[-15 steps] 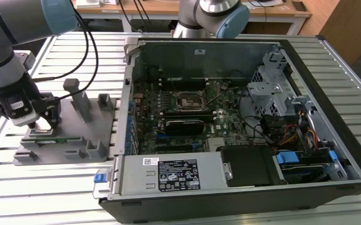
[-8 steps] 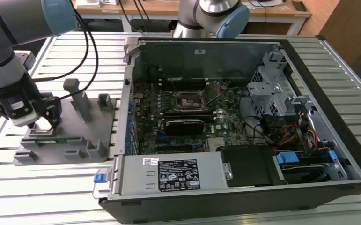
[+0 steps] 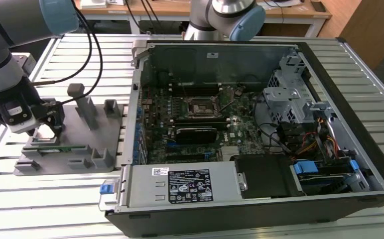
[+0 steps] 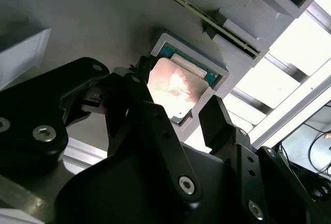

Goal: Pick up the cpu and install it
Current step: 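Pick up the cpu and move it towards the insertion slot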

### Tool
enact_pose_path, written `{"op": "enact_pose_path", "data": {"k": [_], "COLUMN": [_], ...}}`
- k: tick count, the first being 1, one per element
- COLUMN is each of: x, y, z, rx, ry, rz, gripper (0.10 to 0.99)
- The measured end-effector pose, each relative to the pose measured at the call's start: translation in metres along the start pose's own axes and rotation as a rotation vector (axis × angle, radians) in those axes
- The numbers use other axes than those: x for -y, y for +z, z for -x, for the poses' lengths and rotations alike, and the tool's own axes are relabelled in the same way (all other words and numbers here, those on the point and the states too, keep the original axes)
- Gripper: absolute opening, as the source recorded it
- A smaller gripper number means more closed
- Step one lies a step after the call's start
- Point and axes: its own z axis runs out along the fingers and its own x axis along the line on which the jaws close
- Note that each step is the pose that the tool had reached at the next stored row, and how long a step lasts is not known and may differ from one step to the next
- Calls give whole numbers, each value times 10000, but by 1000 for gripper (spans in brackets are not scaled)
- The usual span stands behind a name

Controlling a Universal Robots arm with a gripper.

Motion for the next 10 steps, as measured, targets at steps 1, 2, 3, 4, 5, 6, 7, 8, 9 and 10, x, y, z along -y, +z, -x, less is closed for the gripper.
{"op": "enact_pose_path", "data": {"k": [1, 2, 3, 4, 5, 6, 7, 8, 9, 10], "x": [0, 0, 0, 0, 0, 0, 0, 0, 0, 0], "y": [0, 1, 2, 1, 3, 5, 6, 7, 8, 9], "z": [0, 0, 0, 0, -1, -1, 0, 0, 0, 0], "rx": [3, 5, 6, 5, 5, 5, 5, 5, 5, 8], "ry": [-1, 0, 0, 0, 1, 0, 1, 1, 1, 0], "rz": [0, 0, 1, 1, 0, 0, 0, 0, 0, 0], "gripper": [647, 647, 647, 647, 647, 647, 647, 647, 647, 647]}}
